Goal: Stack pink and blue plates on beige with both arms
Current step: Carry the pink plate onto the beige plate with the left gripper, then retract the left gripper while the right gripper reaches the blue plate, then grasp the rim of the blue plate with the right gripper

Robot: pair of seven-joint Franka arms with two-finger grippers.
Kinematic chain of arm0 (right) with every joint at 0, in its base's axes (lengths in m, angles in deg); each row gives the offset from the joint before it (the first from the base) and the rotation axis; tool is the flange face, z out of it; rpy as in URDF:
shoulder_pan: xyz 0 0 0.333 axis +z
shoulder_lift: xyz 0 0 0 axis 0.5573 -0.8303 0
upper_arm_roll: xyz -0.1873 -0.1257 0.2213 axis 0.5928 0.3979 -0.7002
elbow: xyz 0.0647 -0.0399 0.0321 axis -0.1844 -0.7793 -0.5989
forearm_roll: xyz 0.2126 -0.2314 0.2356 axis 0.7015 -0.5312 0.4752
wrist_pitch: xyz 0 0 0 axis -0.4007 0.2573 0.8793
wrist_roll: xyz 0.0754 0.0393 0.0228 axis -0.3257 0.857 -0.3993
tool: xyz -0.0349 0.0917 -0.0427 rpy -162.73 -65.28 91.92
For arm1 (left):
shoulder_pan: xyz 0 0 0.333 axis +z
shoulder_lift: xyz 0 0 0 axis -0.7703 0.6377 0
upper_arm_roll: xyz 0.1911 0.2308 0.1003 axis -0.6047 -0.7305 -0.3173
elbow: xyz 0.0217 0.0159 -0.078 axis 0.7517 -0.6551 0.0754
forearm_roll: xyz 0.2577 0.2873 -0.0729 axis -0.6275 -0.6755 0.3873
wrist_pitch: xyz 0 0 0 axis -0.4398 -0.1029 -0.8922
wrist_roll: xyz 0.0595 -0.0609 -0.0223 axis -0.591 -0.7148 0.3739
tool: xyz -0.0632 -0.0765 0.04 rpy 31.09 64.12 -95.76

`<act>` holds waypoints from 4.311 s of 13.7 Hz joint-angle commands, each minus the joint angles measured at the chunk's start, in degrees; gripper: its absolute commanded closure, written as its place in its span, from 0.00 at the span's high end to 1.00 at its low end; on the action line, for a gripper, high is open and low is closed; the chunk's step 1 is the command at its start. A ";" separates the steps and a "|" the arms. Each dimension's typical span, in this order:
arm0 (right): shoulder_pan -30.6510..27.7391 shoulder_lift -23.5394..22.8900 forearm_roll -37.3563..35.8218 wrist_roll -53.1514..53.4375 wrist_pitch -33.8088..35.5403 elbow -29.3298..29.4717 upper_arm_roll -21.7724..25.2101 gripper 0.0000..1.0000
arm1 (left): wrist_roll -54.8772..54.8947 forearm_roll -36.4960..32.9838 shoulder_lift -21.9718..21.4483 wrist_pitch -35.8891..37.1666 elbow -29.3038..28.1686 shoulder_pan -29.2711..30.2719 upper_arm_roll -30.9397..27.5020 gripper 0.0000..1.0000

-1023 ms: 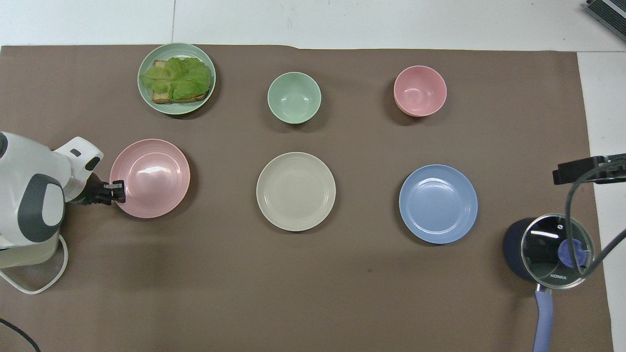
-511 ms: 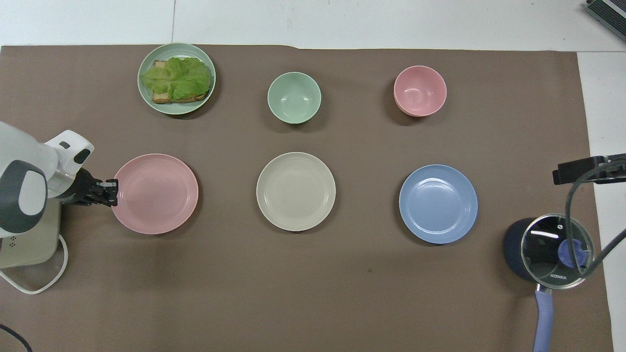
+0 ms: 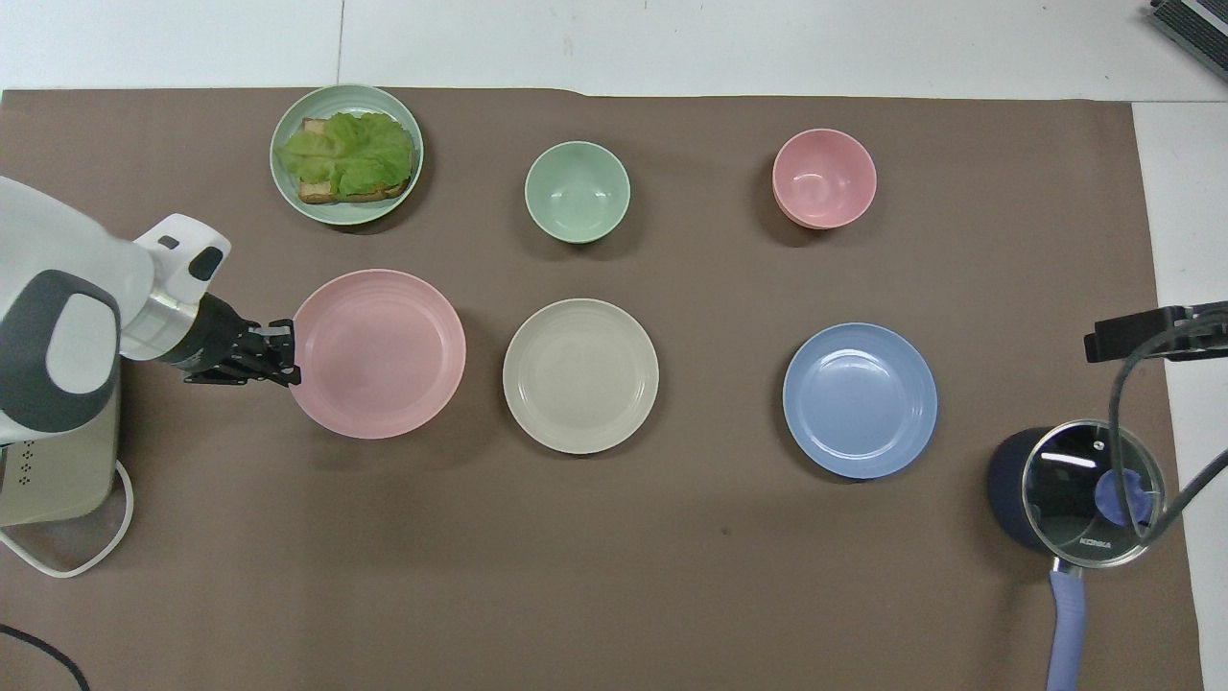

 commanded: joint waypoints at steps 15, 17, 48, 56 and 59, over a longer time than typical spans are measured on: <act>-1.12 1.41 0.48 0.38 -3.09 -3.98 0.15 1.00 | -20.52 6.93 1.27 -26.45 -9.10 -22.75 -0.82 0.00; -1.12 1.41 1.27 0.38 -3.35 -4.07 0.24 1.00 | -20.61 6.93 0.66 -26.45 -10.33 -22.48 -0.91 0.00; -0.95 -0.78 4.97 -4.80 -25.94 -27.53 0.15 1.00 | 9.36 -14.96 -10.42 17.23 22.18 -0.42 -2.84 1.00; -1.65 -5.51 4.97 -12.95 -38.41 -35.45 0.24 1.00 | 9.27 -14.78 -10.42 17.23 22.18 -0.42 -2.84 1.00; -2.79 -9.21 5.05 -16.49 -42.28 -35.97 0.24 1.00 | 9.27 -14.78 -10.33 17.23 22.18 -0.51 -2.75 1.00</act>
